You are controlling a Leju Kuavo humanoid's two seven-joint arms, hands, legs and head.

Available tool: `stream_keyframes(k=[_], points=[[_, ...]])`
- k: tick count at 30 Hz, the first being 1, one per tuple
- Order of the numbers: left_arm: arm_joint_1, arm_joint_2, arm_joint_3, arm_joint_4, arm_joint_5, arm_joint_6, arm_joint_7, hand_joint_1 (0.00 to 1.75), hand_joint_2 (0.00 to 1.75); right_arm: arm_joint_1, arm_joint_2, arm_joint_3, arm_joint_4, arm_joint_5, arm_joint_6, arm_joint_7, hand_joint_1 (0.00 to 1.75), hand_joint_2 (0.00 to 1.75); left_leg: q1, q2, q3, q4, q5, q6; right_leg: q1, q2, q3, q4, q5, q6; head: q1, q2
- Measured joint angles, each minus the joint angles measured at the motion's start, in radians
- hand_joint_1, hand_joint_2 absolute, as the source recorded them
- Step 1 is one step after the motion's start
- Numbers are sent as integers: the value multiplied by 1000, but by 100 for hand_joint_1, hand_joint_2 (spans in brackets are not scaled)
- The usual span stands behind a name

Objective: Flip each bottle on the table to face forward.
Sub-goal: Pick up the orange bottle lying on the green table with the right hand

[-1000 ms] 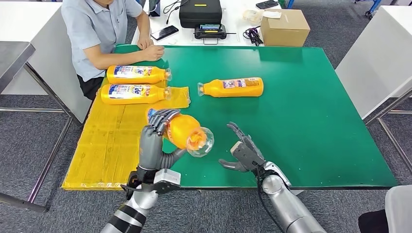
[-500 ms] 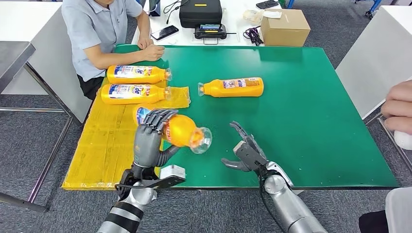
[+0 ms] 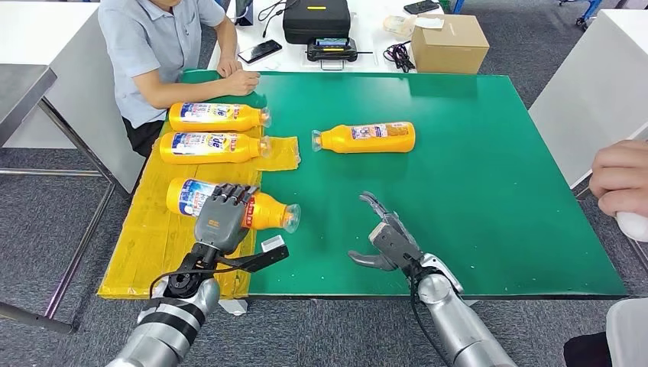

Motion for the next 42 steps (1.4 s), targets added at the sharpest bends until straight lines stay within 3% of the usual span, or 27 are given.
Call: stream_keyframes(k=[8,10,11,12,15,16,18,33,42], points=[[-84,53,-109,175,-43,-91,97,173,175,1,0,-9,0,5,6,-1,0,175,0,0,0,0,0,0,0,0,0,0,0,0,0,0],[-97,58,-125,194,-44,-101,103,166,175,1,0,-11,0,5,7,-1,0,175,0,0,0,0,0,0,0,0,0,0,0,0,0,0],[-104,60,-131,202,-44,-108,106,154,175,1,0,-12,0,5,8,-1,0,175,0,0,0,0,0,0,0,0,0,0,0,0,0,0],[-111,62,-138,210,-45,-116,111,127,175,1,0,-14,0,6,10,-2,0,175,0,0,0,0,0,0,0,0,0,0,0,0,0,0],[-130,67,-162,230,-52,-144,129,29,175,2,2,-18,0,7,12,-3,0,175,0,0,0,0,0,0,0,0,0,0,0,0,0,0],[-135,68,-169,236,-53,-155,132,13,175,2,2,-20,0,8,12,-3,0,175,0,0,1,0,0,0,0,0,1,0,0,0,0,0],[-144,70,-180,245,-46,-177,130,0,175,4,3,-21,-1,9,12,-3,0,175,0,0,1,0,0,0,0,0,1,0,0,0,0,0],[-208,66,-232,271,9,-392,154,0,175,26,5,-43,-23,29,12,-4,0,175,0,1,7,0,0,0,0,0,7,0,0,0,0,0],[-214,58,-235,274,20,-410,151,0,175,31,8,-54,-26,33,11,-4,0,175,0,1,8,0,0,0,0,0,8,0,0,0,0,0]])
